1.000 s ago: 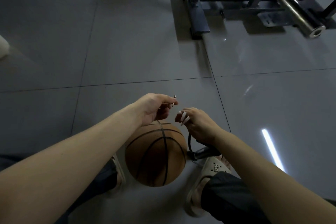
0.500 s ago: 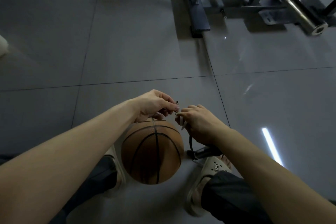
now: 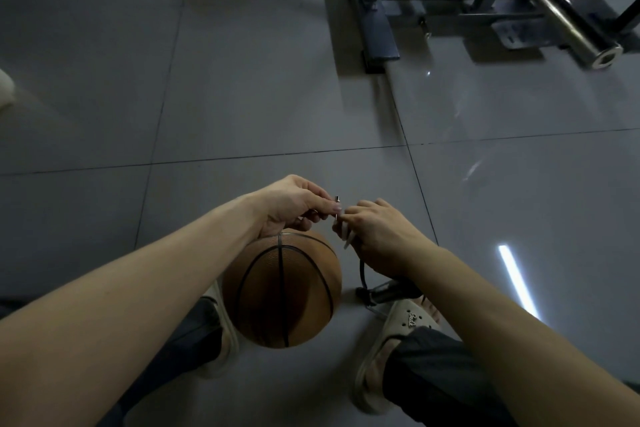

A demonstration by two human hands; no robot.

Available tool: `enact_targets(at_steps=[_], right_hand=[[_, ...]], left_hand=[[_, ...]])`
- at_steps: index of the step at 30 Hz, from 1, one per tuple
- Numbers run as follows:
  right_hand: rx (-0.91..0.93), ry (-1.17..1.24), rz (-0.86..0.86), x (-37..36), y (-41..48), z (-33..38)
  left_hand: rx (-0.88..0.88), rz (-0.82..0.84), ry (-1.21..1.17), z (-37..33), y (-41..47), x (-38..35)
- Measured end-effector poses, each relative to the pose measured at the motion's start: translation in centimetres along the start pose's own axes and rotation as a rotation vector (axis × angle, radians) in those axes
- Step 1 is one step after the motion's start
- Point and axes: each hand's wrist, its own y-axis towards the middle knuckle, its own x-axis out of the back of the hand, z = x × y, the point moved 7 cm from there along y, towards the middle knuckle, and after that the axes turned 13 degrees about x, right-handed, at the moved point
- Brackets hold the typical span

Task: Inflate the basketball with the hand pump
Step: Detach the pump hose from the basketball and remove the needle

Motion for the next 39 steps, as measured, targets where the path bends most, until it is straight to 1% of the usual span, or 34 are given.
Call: enact_targets(at_steps=[6,10,12,15,17,19,21,25,29,32,35,37,39], right_hand=[[-0.055,0.037,0.051,0.0,0.1,-0.1],[-0.125,0.087,0.092,-0.3,0.2,-0.4],[-0.16,0.109,0.099,-0.4,0.1,-0.5],[-0.19,0.116,0.099,-0.4,-0.1,-0.5],[-0.202,0.131,0.097,-0.4,-0.2,-0.5],[-0.205,0.148,0.103,-0.6,-0.3,-0.6],[-0.224,0.183,0.098,-0.7,-0.4,-0.6],[-0.301,0.247,0.104,-0.6,-0.5,-1.3],[-0.35,0.342,0.074,-0.1,-0.9,-1.7],[-0.363,0.386,0.052,0.0,-1.1,-1.8],[-0.371,0.361,0.054,-0.2,-1.0,-2.2],[-0.377,0.385,0.002,0.1,-1.0,-2.7],[-0.359,0.474,-0.053,0.7,-1.3,-3.1]], left_hand=[[-0.035,-0.018,0.073,-0.3,0.0,-0.1],[-0.115,-0.103,0.236,-0.9,0.0,0.0],[-0.146,-0.116,0.31,-1.2,-0.1,-0.4],[-0.163,-0.136,0.362,-1.4,-0.2,-0.9],[-0.158,-0.145,0.351,-1.3,-0.2,-1.0],[-0.165,-0.125,0.285,-1.1,-0.2,-1.0],[-0.218,-0.108,0.246,-1.2,-0.3,-0.9],[-0.35,-0.122,0.285,-1.9,-0.9,-1.1],[-0.4,-0.123,0.327,-1.8,-0.9,-1.6],[-0.447,-0.159,0.368,-1.9,-1.0,-1.8],[-0.461,-0.182,0.373,-2.3,-1.3,-1.8],[-0.461,-0.221,0.346,-2.6,-1.5,-1.9],[-0.446,-0.271,0.284,-2.6,-1.8,-2.0]])
